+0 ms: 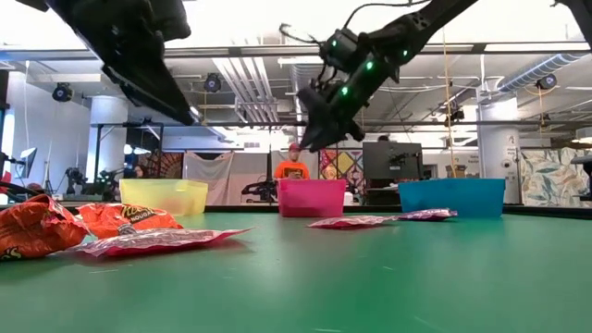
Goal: Sort candy by brand, put in halloween buckets
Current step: Put the orange candy into the blue bin
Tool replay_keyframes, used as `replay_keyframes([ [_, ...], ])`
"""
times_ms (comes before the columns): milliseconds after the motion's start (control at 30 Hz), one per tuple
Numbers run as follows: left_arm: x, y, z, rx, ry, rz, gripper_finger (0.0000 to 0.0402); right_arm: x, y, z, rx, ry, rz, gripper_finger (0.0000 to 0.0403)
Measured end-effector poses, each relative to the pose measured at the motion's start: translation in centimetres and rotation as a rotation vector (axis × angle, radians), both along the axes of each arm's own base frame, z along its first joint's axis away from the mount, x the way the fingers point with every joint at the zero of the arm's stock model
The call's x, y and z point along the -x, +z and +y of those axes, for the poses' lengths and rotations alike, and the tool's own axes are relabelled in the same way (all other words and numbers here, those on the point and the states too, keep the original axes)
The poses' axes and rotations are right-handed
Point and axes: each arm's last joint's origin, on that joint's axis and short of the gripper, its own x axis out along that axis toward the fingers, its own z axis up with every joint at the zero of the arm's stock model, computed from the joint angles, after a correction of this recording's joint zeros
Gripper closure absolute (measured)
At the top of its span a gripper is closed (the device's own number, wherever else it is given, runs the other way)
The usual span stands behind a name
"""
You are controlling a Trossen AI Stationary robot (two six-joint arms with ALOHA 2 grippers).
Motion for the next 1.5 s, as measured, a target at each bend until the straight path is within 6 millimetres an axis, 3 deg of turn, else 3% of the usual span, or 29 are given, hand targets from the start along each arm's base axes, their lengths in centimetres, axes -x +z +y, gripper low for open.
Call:
replay_keyframes([
  [200, 0.5, -0.3, -1.3, 0.25, -0.126, 0.086, 0.0214, 0.1, 2.3, 4.0, -0.043, 0.147, -0.018, 0.0236],
  [367, 1.1, -0.6, -3.6, 0.338, -0.184, 0.129, 0.0214, 0.0, 3.5, 8.4, -0.036, 0.269, -0.001, 0.0239],
  [533, 1.4, -1.7, -5.7, 0.358, -0.136, 0.158, 0.0214, -0.2, 3.7, 12.5, 0.015, 0.333, 0.047, 0.024],
  [700, 1.3, -3.3, -7.1, 0.369, -0.038, 0.193, 0.0214, 0.5, 3.1, 15.2, 0.028, 0.387, 0.165, 0.0239],
  [1000, -0.6, -5.8, -8.1, 0.339, 0.046, 0.135, 0.0214, 3.3, 1.6, 18.5, -0.077, 0.408, 0.478, 0.0235],
  [1200, -2.0, -7.3, -8.8, 0.344, 0.057, 0.087, 0.0214, 3.4, 1.7, 19.7, -0.061, 0.454, 0.476, 0.0231],
  [1500, -2.5, -8.9, -8.9, 0.274, 0.144, 0.092, 0.0214, 3.3, 1.7, 19.7, -0.03, 0.495, 0.476, 0.0234],
])
